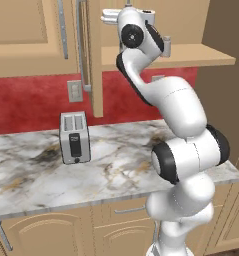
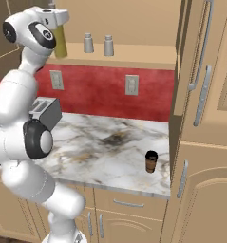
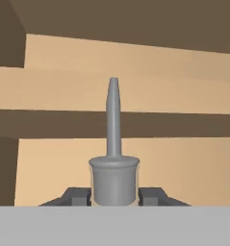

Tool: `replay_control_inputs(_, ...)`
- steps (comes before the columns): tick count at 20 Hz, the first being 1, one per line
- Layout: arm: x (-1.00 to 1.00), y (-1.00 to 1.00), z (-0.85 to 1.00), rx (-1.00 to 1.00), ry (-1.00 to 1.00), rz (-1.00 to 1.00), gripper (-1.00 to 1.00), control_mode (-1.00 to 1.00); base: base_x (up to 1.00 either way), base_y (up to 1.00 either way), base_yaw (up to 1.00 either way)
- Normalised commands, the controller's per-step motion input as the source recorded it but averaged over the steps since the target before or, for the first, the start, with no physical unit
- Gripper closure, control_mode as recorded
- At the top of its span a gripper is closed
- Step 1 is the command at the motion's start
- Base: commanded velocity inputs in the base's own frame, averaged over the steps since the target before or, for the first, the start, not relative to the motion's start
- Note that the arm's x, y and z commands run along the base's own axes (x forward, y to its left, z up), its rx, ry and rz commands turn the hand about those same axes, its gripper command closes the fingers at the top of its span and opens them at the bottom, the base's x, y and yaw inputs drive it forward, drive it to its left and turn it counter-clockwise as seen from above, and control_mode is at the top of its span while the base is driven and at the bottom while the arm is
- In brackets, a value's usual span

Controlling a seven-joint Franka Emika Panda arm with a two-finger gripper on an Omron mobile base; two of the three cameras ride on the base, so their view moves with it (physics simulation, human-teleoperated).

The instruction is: There are various items on the counter. Only move the condiments/shakers into the cabinet.

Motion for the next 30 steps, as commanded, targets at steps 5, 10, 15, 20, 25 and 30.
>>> replay_control_inputs(5, 0.61, 0.00, -0.33, 0.00, 0.02, 0.00, 1.00, -1.00, 0.00, 0.00, 0.00)
replay_control_inputs(10, 0.65, 0.00, -0.13, 0.00, 0.00, -0.01, 1.00, -1.00, 0.00, 0.00, 0.00)
replay_control_inputs(15, 0.73, 0.00, -0.19, 0.00, 0.02, 0.00, 1.00, -1.00, 0.00, 0.00, 0.00)
replay_control_inputs(20, 0.40, 0.12, 0.06, 0.00, 0.27, 0.00, 1.00, -1.00, 0.00, 0.00, 0.00)
replay_control_inputs(25, 0.00, 0.24, 0.31, 0.02, 0.27, 0.00, 1.00, -1.00, 0.00, 0.00, 0.00)
replay_control_inputs(30, 0.12, 0.07, 0.08, 0.07, 0.37, 0.00, 1.00, -1.00, 0.00, 0.00, 0.00)
